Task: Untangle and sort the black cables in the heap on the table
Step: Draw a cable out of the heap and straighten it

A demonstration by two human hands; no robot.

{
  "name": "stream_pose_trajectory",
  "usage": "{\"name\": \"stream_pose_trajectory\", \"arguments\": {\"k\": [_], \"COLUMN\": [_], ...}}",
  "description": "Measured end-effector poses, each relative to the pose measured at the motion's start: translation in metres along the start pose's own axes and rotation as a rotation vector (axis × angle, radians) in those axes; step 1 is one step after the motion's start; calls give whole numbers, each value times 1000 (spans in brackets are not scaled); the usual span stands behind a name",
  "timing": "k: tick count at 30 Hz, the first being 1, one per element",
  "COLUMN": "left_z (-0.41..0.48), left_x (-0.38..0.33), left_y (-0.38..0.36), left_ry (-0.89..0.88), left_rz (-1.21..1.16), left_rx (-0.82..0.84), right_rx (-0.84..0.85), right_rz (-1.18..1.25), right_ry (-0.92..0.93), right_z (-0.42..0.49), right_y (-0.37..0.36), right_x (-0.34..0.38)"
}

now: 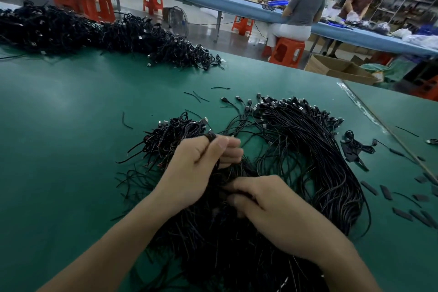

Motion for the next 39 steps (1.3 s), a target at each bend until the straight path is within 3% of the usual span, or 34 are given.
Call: {"name": "stream_pose_trajectory", "arguments": {"k": [2,4,6,9,13,17,21,24,27,31,39], "left_z": [-4,-9,-17,-22,-25,-27,-22,-13,-5,0,4], "left_x": [-2,1,4,-1,-6,-4,3,8,7,6,3], "left_y": [-1,-7,-15,-18,-15,-13,-12,-15,-20,-20,1], "left_ry": [0,132,299,390,478,476,470,358,249,148,104], "left_rz": [305,435,308,41,-213,-327,-251,-75,-61,-178,-84], "left_rx": [67,229,360,381,589,704,522,308,165,62,-42], "right_rx": [-67,-184,-279,-345,-161,-99,-219,-284,-372,-458,-513], "right_rz": [-86,-154,-122,88,479,503,355,196,65,-31,-115], "right_ry": [30,67,115,137,145,191,169,185,216,287,380], "right_z": [-3,-5,-6,-2,3,1,5,10,18,23,21], "right_y": [13,27,37,38,23,21,23,24,28,35,37], "right_x": [0,0,0,-5,-12,-14,-15,-10,-5,1,0]}}
Point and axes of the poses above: each hand's wrist, its own z-axis towards the middle knuckle, its own y-axis out of the back of the hand, x = y × z, the point moved 3 cm from there along z, towards the middle knuckle, and after that the axes turned 3 degrees about -z, right-handed, at the moved point
